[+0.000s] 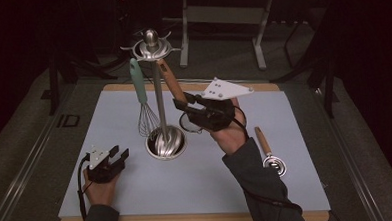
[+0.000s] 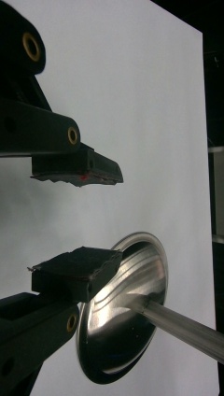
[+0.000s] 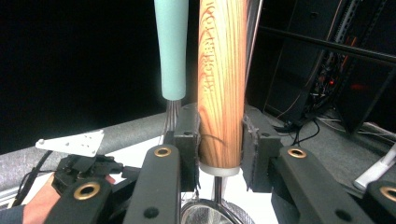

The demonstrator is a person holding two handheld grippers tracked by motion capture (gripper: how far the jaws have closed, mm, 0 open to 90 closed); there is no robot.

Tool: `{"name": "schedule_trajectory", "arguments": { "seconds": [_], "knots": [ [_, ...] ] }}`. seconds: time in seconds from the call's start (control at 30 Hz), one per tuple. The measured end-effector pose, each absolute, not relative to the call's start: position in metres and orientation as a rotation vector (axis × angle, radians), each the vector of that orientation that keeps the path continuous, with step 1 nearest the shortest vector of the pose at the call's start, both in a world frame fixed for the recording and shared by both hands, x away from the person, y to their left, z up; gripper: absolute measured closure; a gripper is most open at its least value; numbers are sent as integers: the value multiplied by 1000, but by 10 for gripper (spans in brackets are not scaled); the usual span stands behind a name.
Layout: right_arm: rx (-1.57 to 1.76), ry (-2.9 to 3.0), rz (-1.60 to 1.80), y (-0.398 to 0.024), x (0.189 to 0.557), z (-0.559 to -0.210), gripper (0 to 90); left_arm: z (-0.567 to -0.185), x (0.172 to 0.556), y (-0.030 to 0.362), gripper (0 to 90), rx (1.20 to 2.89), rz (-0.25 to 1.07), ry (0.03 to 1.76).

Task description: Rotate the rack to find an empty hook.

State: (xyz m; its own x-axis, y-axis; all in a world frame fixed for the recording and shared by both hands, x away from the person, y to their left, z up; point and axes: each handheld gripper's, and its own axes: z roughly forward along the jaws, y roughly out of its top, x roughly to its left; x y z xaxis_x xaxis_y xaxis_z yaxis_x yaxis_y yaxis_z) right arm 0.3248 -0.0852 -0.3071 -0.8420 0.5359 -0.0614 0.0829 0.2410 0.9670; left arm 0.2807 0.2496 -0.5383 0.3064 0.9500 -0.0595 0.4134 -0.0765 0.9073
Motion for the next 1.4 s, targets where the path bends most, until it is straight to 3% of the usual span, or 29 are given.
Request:
{"name": "schedule_trajectory", "arguments": {
  "seconds": [0.53,0.97,1.4],
  "knots": [
    [610,2188,1590,-68,353,-313,665,-538,281,250,567,1655,733,1257],
    [559,2197,1553,-69,345,-311,584,-538,281,250,567,1658,734,1256],
    [522,2208,1531,-76,336,-306,562,-538,281,249,567,1658,735,1255]
  ]
}}
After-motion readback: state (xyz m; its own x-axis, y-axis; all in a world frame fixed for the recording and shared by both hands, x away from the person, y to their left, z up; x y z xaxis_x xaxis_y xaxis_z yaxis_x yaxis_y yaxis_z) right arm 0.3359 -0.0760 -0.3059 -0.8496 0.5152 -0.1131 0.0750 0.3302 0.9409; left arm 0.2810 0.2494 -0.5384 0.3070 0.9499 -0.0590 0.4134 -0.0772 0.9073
